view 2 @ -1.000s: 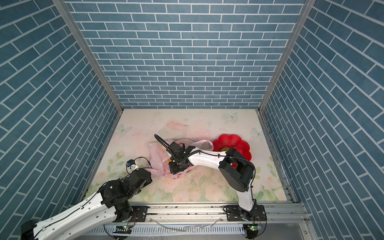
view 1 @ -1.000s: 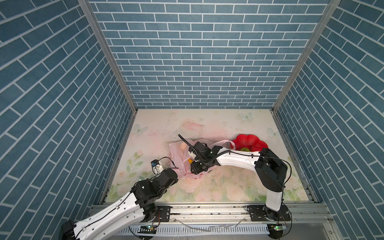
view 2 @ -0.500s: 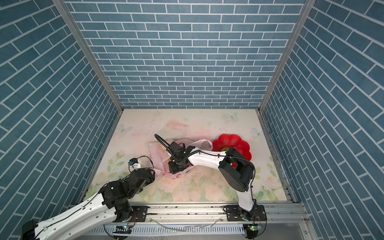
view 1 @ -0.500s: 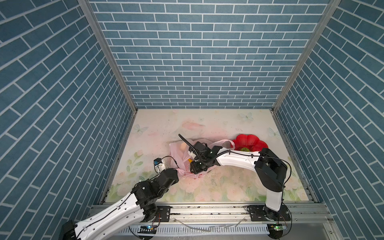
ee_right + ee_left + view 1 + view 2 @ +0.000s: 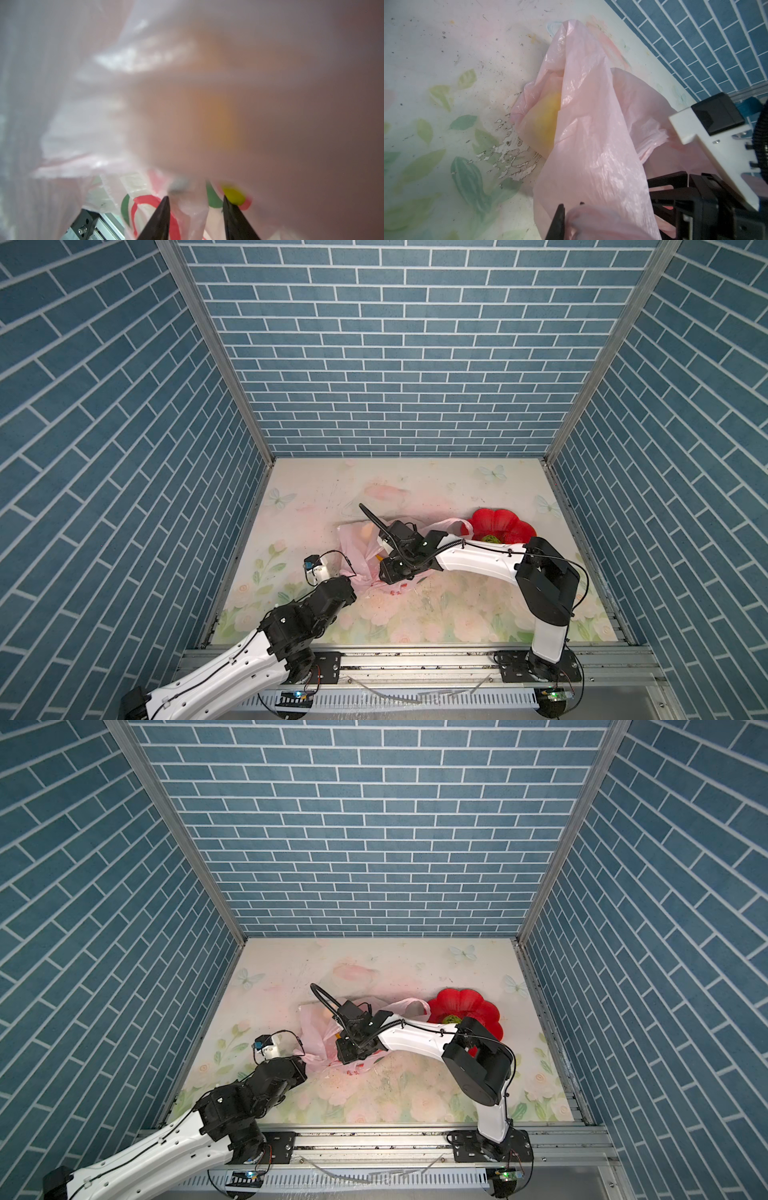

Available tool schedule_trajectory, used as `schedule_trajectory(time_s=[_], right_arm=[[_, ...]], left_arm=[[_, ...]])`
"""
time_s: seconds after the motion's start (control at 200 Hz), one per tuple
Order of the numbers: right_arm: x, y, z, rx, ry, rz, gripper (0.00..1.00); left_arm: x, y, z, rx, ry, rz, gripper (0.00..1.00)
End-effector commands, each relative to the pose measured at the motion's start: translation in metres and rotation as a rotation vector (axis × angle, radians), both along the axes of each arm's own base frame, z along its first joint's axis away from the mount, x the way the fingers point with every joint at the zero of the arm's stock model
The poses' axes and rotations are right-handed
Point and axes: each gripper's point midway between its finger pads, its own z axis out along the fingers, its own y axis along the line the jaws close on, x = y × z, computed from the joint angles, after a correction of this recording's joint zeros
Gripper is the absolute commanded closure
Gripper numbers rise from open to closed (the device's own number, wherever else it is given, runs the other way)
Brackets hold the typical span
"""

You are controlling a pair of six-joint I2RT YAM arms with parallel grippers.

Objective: Take the fake fruits out of the plastic bag
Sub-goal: 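Push the right gripper down into the bag toward the remaining fruits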

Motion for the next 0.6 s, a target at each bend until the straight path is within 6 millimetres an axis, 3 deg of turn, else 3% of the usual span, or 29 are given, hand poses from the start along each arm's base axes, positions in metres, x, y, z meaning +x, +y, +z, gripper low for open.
schedule_trajectory(time_s=[0.0,0.19,0.595], right_arm=[[0.009,-0.008,0.016,-0.009,-0.040,-0.058,0.55],[0.026,-0.013,0.024,-0.023,-0.112,-0.131,0.51],[0.057,-0.001,0.026,-0.028,-0.203,-0.238,0.47]], left_arm=[[-0.003,0.011,-0.001,0.034,0.000,0.025,0.86],[-0.005,0.015,0.006,0.026,-0.011,0.029,0.86],[-0.009,0.015,0.022,-0.030,-0.033,0.014,0.86]])
